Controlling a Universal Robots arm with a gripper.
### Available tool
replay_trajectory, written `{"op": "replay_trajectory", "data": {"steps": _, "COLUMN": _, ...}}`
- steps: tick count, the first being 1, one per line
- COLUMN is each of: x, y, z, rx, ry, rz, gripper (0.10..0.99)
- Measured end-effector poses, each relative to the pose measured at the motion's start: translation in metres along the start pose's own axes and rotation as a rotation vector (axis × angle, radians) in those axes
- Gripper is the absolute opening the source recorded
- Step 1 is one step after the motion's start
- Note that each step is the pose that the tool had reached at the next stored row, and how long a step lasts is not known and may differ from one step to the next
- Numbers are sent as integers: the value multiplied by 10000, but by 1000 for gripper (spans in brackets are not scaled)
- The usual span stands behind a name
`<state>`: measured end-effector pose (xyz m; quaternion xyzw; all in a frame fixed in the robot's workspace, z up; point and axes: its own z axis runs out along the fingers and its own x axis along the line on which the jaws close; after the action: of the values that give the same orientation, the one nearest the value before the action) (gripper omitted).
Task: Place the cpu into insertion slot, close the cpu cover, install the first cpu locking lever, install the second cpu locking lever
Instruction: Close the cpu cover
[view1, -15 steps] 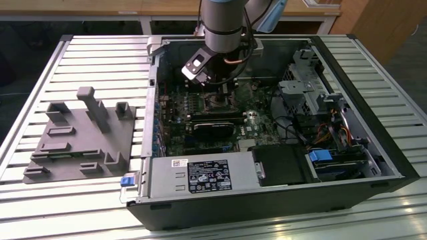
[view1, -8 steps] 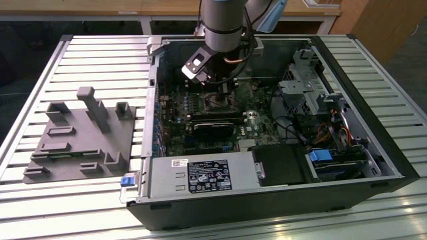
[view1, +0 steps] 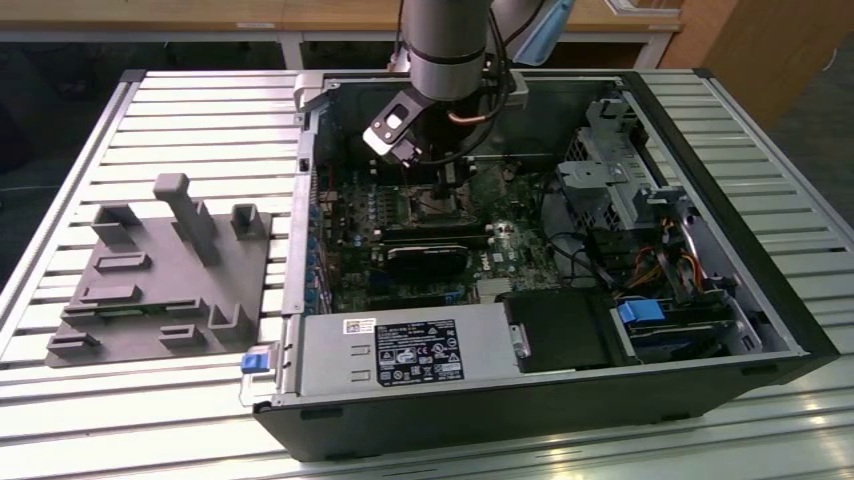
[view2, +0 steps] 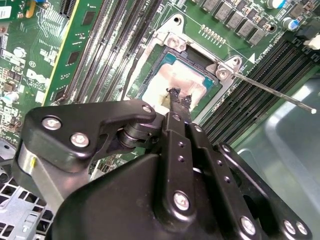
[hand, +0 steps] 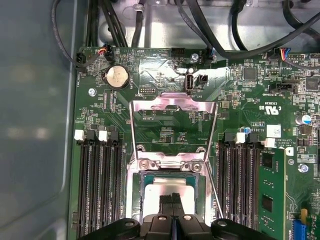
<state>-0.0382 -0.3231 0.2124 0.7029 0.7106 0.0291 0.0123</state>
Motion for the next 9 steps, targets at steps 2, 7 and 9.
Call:
{"op": "replay_trajectory", "data": {"steps": 2, "x": 1, "y": 1, "z": -4, "rx": -1, "ry": 3, "rz": 0, "gripper": 106}}
{"op": "replay_trajectory", "data": {"steps": 7, "x": 0, "y": 1, "z": -25, "rx": 1, "ry": 1, "rz": 0, "gripper": 106}}
{"op": "replay_trajectory", "data": {"steps": 9, "x": 1, "y": 2, "z": -33, "rx": 0, "ry": 4, "rz": 1, "gripper": 106}}
